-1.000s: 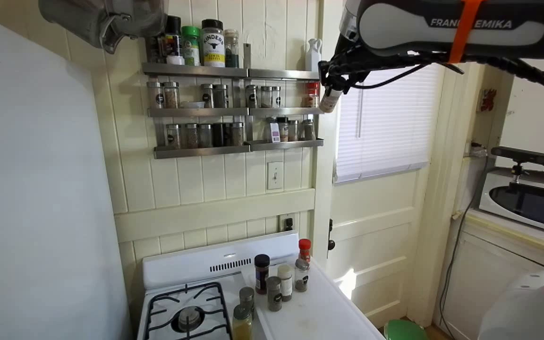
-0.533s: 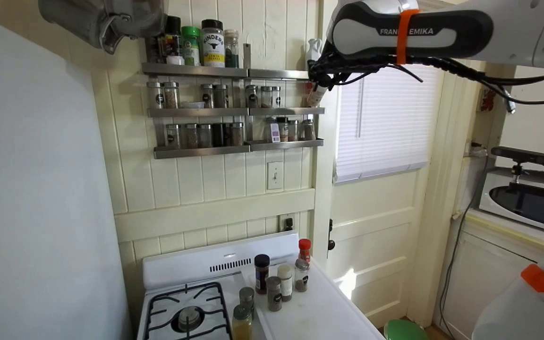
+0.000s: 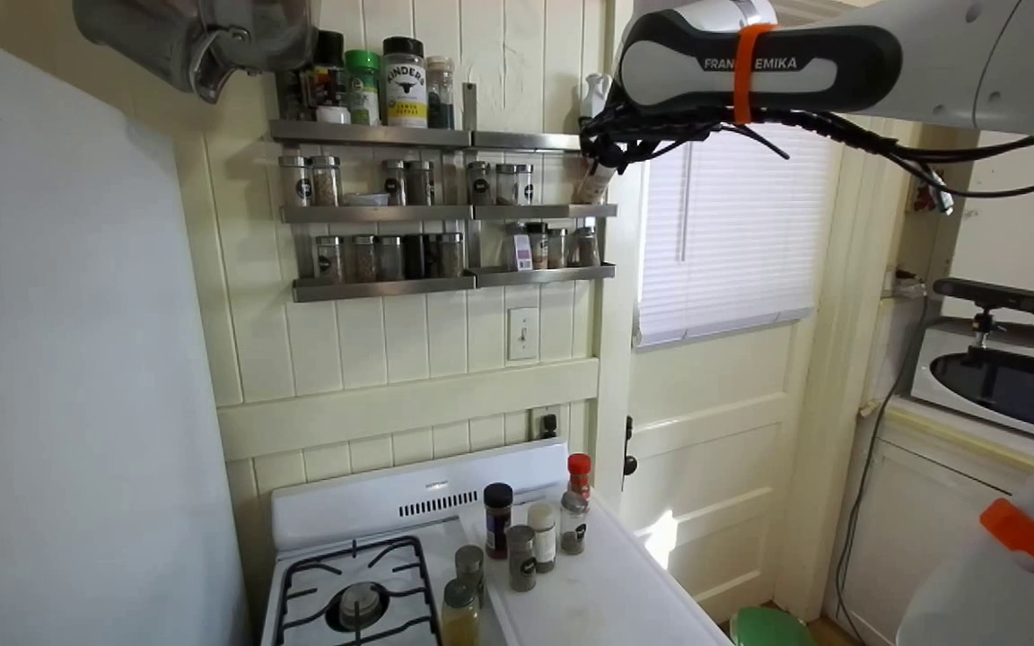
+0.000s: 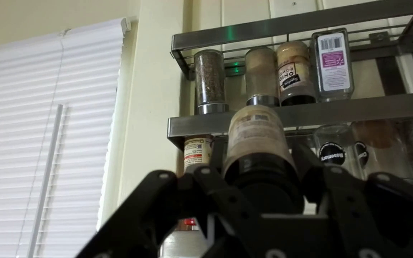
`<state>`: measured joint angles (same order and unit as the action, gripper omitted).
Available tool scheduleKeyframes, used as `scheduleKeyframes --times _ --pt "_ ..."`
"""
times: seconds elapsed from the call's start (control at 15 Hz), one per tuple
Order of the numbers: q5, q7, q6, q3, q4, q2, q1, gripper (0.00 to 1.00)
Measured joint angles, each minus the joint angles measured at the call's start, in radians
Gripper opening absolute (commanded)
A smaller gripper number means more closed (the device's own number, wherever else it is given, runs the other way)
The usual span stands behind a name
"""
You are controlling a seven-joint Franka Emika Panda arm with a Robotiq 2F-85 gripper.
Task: Put the jar on the shelf
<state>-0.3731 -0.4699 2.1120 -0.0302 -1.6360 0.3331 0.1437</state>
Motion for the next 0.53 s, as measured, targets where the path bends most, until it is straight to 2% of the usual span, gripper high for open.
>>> scheduleKeyframes --times 0.53 --pt "-0.011 -0.001 0.171 0.034 0.0 -0.061 0.04 0.25"
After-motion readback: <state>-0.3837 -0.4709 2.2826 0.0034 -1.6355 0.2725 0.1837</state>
